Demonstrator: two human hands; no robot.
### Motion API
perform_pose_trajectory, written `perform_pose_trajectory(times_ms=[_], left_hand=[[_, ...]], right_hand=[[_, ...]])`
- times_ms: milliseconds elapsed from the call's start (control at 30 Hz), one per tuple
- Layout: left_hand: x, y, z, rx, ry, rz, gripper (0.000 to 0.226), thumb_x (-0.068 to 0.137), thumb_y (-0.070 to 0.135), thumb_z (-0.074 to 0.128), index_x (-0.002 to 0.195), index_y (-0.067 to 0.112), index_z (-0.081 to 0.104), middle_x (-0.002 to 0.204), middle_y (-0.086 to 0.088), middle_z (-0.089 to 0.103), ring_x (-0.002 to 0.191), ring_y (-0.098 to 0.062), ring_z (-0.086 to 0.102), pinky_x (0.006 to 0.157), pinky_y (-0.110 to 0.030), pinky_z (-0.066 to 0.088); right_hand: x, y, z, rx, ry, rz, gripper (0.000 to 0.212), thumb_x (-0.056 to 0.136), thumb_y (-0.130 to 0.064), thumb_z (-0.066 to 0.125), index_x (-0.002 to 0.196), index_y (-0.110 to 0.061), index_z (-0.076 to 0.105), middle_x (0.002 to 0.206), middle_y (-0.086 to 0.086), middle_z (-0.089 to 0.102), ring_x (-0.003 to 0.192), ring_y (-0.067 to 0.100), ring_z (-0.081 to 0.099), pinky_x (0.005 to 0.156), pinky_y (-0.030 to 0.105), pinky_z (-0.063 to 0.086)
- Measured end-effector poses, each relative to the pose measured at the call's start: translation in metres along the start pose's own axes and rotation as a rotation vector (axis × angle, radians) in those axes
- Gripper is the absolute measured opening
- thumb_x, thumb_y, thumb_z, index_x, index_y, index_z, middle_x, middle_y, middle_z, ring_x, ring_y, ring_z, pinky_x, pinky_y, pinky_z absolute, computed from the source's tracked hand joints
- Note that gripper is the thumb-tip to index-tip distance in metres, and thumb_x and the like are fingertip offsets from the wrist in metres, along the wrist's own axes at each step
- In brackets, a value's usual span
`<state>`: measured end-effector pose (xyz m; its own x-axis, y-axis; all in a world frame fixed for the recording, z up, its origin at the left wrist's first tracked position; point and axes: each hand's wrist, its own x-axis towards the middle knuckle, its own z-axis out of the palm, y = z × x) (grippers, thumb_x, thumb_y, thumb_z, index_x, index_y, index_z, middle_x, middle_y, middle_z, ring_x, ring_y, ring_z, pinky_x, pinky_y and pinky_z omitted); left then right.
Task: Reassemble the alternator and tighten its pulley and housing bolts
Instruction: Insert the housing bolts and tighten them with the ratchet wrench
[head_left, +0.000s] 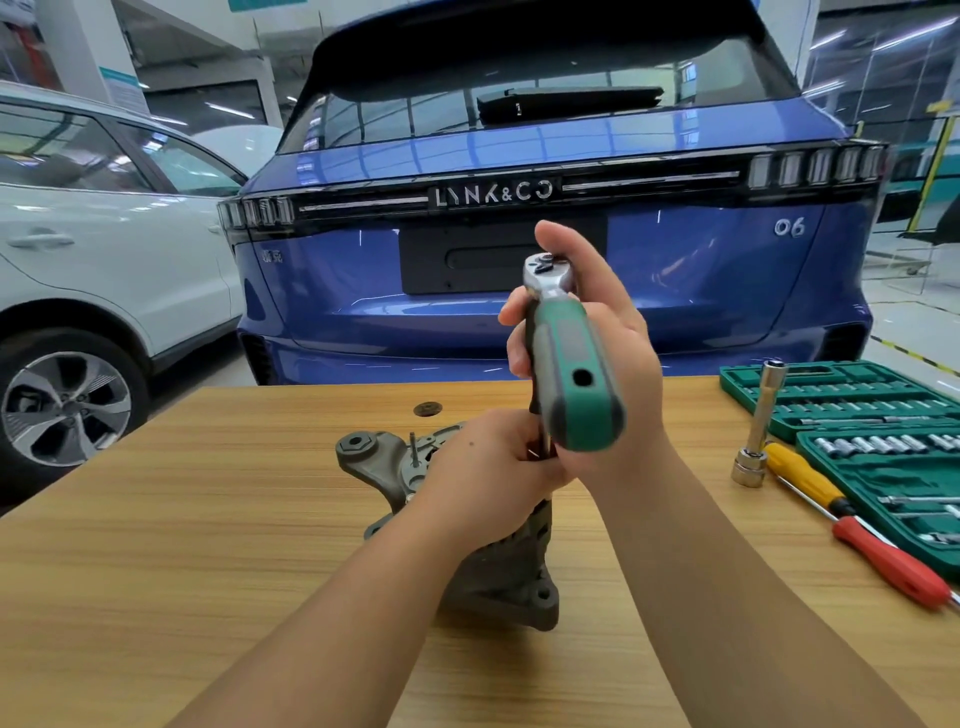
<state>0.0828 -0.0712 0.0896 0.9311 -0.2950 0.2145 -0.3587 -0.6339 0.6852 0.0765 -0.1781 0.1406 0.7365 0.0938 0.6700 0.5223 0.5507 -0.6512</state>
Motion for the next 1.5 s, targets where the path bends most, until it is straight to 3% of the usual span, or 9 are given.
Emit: perform_pose_trajectory(times_ms=[100,167,267,433,600,867,1067,1267,1500], left_hand=[[0.002,-0.004,0.004,-0.005,0.022,-0.039,0.018,0.093,0.034,0.072,0.077,0.031,0.064,0.072,0.024,0.069,0.069,0.003,0.066,0.068,-0.031,0.057],[0.004,-0.006,0.004,-0.054,0.013,-0.033,0.014,0.094,0.025,0.071,0.081,0.022,0.066,0.078,0.003,0.074,0.072,-0.011,0.069,0.072,-0.039,0.061],[0.001,-0.003,0.001,0.012,-0.017,0.024,0.008,0.095,0.031,0.068,0.087,0.03,0.071,0.074,0.009,0.071,0.055,-0.002,0.06,0.056,-0.023,0.051],[0.0,0.002,0.002,0.009,-0.021,0.035,0.003,0.096,0.035,0.069,0.093,0.035,0.07,0.079,0.012,0.072,0.064,-0.001,0.063,0.064,-0.029,0.054],[-0.001,0.004,-0.002,-0.01,-0.006,0.023,0.011,0.096,0.03,0.068,0.085,0.029,0.07,0.068,0.007,0.069,0.047,0.001,0.053,0.055,-0.023,0.044],[-0.004,0.006,-0.003,-0.008,-0.014,0.005,0.014,0.096,0.03,0.067,0.091,0.019,0.073,0.076,-0.005,0.071,0.05,-0.006,0.052,0.058,-0.033,0.048],[-0.003,0.0,-0.003,-0.02,-0.001,-0.007,0.014,0.09,0.034,0.068,0.08,0.028,0.061,0.084,-0.01,0.07,0.067,-0.011,0.058,0.076,-0.041,0.057],[-0.001,0.002,0.001,0.03,-0.015,0.052,0.011,0.088,0.04,0.063,0.081,0.034,0.068,0.075,0.01,0.07,0.062,-0.008,0.06,0.061,-0.032,0.054],[0.002,-0.002,0.001,0.001,-0.008,0.039,0.009,0.096,0.034,0.069,0.088,0.03,0.072,0.072,0.006,0.071,0.045,0.0,0.052,0.046,-0.016,0.043]], right_hand=[[0.002,-0.004,0.001,0.038,-0.028,0.082,0.037,0.09,-0.028,0.042,0.119,-0.021,0.063,0.09,0.019,0.051,0.061,0.018,0.053,0.058,0.024,0.048],[0.0,-0.005,0.004,-0.037,0.013,0.084,0.033,0.089,-0.036,0.052,0.117,-0.02,0.062,0.083,0.011,0.057,0.063,0.015,0.053,0.06,0.024,0.048],[-0.004,-0.005,0.009,-0.205,0.143,0.017,0.02,0.091,-0.034,0.066,0.101,-0.017,0.064,0.066,-0.005,0.057,0.056,0.009,0.048,0.053,0.02,0.044],[0.002,-0.007,0.001,-0.219,0.24,0.087,0.008,0.096,-0.022,0.067,0.101,-0.016,0.066,0.064,-0.006,0.054,0.054,0.008,0.047,0.053,0.019,0.045],[0.001,0.002,0.001,-0.181,0.056,-0.06,0.042,0.098,0.0,0.058,0.13,-0.027,0.055,0.078,-0.002,0.052,0.063,0.014,0.046,0.065,0.024,0.049],[0.01,-0.007,-0.001,-0.025,-0.043,0.064,0.032,0.093,-0.008,0.051,0.122,-0.023,0.054,0.073,0.011,0.063,0.049,0.016,0.054,0.05,0.025,0.048],[0.004,-0.005,0.006,-0.001,-0.001,0.134,0.059,0.07,-0.046,0.081,0.118,-0.019,0.06,0.076,0.003,0.063,0.057,0.013,0.055,0.055,0.025,0.046],[-0.001,-0.006,0.008,-0.345,0.274,0.031,0.023,0.09,-0.033,0.071,0.099,-0.011,0.068,0.061,-0.008,0.051,0.055,0.006,0.045,0.052,0.018,0.043],[-0.001,-0.006,0.003,-0.204,0.076,-0.016,0.033,0.099,-0.003,0.058,0.124,-0.023,0.059,0.081,-0.001,0.047,0.071,0.012,0.046,0.07,0.023,0.048]])
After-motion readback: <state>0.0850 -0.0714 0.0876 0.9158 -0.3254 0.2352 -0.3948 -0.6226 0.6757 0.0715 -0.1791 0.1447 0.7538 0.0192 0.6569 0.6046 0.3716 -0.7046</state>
